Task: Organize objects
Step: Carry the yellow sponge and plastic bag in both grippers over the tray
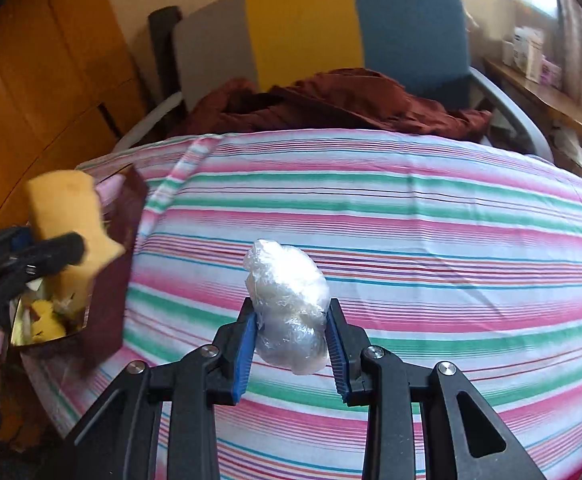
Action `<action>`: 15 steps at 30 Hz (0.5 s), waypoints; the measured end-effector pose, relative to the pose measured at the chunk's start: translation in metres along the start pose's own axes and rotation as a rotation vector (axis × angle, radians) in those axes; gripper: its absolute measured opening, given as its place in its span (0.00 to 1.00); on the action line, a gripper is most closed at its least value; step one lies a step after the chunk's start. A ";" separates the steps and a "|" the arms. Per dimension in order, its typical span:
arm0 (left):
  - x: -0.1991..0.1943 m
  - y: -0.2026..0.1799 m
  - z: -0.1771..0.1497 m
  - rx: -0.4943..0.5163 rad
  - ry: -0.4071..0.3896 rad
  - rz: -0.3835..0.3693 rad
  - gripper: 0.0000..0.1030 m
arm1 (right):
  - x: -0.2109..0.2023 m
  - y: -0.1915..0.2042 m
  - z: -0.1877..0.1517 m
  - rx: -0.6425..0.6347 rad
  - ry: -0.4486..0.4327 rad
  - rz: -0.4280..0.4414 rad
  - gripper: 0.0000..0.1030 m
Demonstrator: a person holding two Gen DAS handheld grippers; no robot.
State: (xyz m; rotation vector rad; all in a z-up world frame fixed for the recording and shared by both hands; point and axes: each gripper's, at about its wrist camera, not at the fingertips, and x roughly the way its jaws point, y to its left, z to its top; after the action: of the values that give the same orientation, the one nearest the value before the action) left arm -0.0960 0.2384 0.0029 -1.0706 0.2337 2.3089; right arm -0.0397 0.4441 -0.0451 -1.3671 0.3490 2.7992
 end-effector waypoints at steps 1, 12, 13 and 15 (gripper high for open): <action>-0.009 0.005 -0.004 0.001 -0.017 0.019 0.53 | 0.001 0.007 0.001 -0.012 0.004 0.006 0.33; -0.069 0.054 -0.043 -0.008 -0.106 0.162 0.54 | -0.003 0.095 0.008 -0.100 -0.015 0.089 0.33; -0.073 0.060 -0.046 -0.016 -0.108 0.174 0.54 | -0.003 0.107 0.009 -0.110 -0.018 0.104 0.33; -0.079 0.069 -0.053 -0.032 -0.111 0.185 0.54 | -0.004 0.124 0.009 -0.124 -0.021 0.123 0.33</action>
State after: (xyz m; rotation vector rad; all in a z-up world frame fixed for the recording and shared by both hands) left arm -0.0616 0.1276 0.0210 -0.9676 0.2624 2.5360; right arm -0.0575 0.3256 -0.0122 -1.3828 0.2729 2.9797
